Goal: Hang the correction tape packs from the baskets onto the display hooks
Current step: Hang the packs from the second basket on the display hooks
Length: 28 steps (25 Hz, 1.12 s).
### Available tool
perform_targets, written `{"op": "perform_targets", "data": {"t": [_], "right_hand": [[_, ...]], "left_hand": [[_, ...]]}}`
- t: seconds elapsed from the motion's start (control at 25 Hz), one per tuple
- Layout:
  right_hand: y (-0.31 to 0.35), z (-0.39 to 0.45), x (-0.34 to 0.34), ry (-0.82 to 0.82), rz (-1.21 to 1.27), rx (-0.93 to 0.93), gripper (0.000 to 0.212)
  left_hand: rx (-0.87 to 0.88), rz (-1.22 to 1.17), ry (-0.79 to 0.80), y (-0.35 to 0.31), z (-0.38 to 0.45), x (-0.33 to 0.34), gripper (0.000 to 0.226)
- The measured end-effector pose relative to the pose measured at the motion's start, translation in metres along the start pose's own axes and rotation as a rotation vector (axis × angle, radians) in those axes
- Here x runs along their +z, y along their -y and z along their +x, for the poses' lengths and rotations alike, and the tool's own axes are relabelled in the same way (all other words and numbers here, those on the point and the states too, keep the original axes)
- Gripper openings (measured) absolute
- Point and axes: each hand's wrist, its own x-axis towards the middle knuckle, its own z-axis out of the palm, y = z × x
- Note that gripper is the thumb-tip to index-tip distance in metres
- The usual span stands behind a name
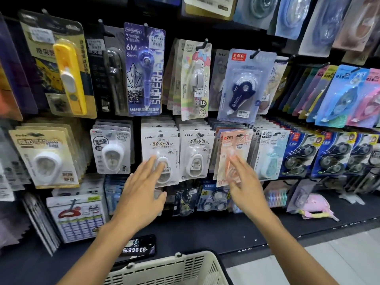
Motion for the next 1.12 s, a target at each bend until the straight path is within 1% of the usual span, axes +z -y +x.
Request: {"op": "perform_targets", "data": {"t": [0.04, 0.08, 0.16, 0.2, 0.24, 0.28, 0.32, 0.36, 0.4, 0.44, 0.48, 0.52, 0.56, 0.6, 0.64, 0.68, 0.72, 0.76, 0.8, 0.88, 0.96, 1.0, 1.04, 1.12], "right_hand": [[0.003, 0.013, 0.001, 0.101, -0.145, -0.051, 0.068], [0.007, 0.029, 0.0, 0.205, -0.242, -0.051, 0.077], [0.014, 0.058, -0.006, 0.411, -0.308, 0.012, 0.091], [0.015, 0.069, -0.005, 0.476, -0.312, 0.038, 0.094], [0.015, 0.075, -0.002, 0.5, -0.315, 0.053, 0.091], [0.014, 0.075, 0.006, 0.481, -0.312, 0.055, 0.085], [0.013, 0.067, 0.016, 0.422, -0.287, 0.046, 0.076], [0.01, 0.048, 0.032, 0.347, -0.24, 0.035, 0.066], [0.005, 0.021, 0.05, 0.273, -0.172, 0.031, 0.054], [0.0, -0.012, 0.069, 0.241, -0.1, 0.035, 0.042], [-0.006, -0.054, 0.094, 0.273, -0.049, 0.042, 0.034], [-0.015, -0.097, 0.12, 0.357, -0.034, 0.06, 0.029], [-0.023, -0.138, 0.145, 0.519, -0.036, 0.102, 0.027], [-0.031, -0.177, 0.168, 0.759, -0.049, 0.162, 0.027], [-0.038, -0.211, 0.187, 1.046, -0.103, 0.204, 0.03], [-0.047, -0.241, 0.202, 1.298, -0.176, 0.21, 0.035], [-0.058, -0.265, 0.214, 1.457, -0.244, 0.193, 0.04], [-0.065, -0.282, 0.222, 1.509, -0.294, 0.169, 0.045], [-0.07, -0.292, 0.227, 1.485, -0.302, 0.164, 0.048], [-0.075, -0.295, 0.243, 1.385, -0.231, 0.191, 0.056], [-0.075, -0.29, 0.261, 1.259, -0.145, 0.172, 0.075], [-0.074, -0.286, 0.271, 1.215, -0.117, 0.173, 0.088], [-0.073, -0.283, 0.282, 1.216, -0.095, 0.188, 0.101], [-0.07, -0.28, 0.302, 1.342, -0.087, 0.212, 0.124]], "left_hand": [[0.002, 0.025, 0.004, 0.001, 0.001, 0.001, 0.085], [0.01, 0.038, 0.012, 0.002, 0.002, 0.002, 0.085], [0.03, 0.032, 0.032, 0.006, 0.003, 0.005, 0.084], [0.041, 0.021, 0.03, 0.008, 0.001, 0.008, 0.083], [0.045, -0.001, 0.02, 0.011, -0.002, 0.01, 0.081], [0.037, -0.036, -0.003, 0.013, -0.008, 0.014, 0.076], [0.019, -0.061, -0.026, 0.018, -0.015, 0.018, 0.068], [-0.015, -0.061, -0.008, 0.025, -0.026, 0.025, 0.061], [-0.053, -0.04, 0.06, 0.032, -0.036, 0.033, 0.055], [-0.094, -0.007, 0.178, 0.042, -0.045, 0.043, 0.052], [-0.14, 0.033, 0.346, 0.054, -0.061, 0.057, 0.05], [-0.183, 0.069, 0.533, 0.069, -0.078, 0.073, 0.05], [-0.226, 0.092, 0.709, 0.086, -0.099, 0.092, 0.05], [-0.287, 0.089, 0.872, 0.104, -0.123, 0.111, 0.052], [-0.363, 0.068, 1.004, 0.12, -0.148, 0.13, 0.053], [-0.444, 0.055, 1.103, 0.135, -0.171, 0.148, 0.056], [-0.507, 0.056, 1.167, 0.148, -0.193, 0.166, 0.059], [-0.548, 0.067, 1.196, 0.157, -0.212, 0.181, 0.062], [-0.571, 0.083, 1.189, 0.163, -0.227, 0.193, 0.065], [-0.613, 0.093, 1.103, 0.171, -0.247, 0.215, 0.077], [-0.687, 0.081, 1.011, 0.176, -0.259, 0.229, 0.094], [-0.706, 0.069, 0.991, 0.179, -0.263, 0.234, 0.097], [-0.698, 0.057, 0.984, 0.183, -0.266, 0.238, 0.094], [-0.683, 0.036, 0.971, 0.189, -0.269, 0.239, 0.083]]}}
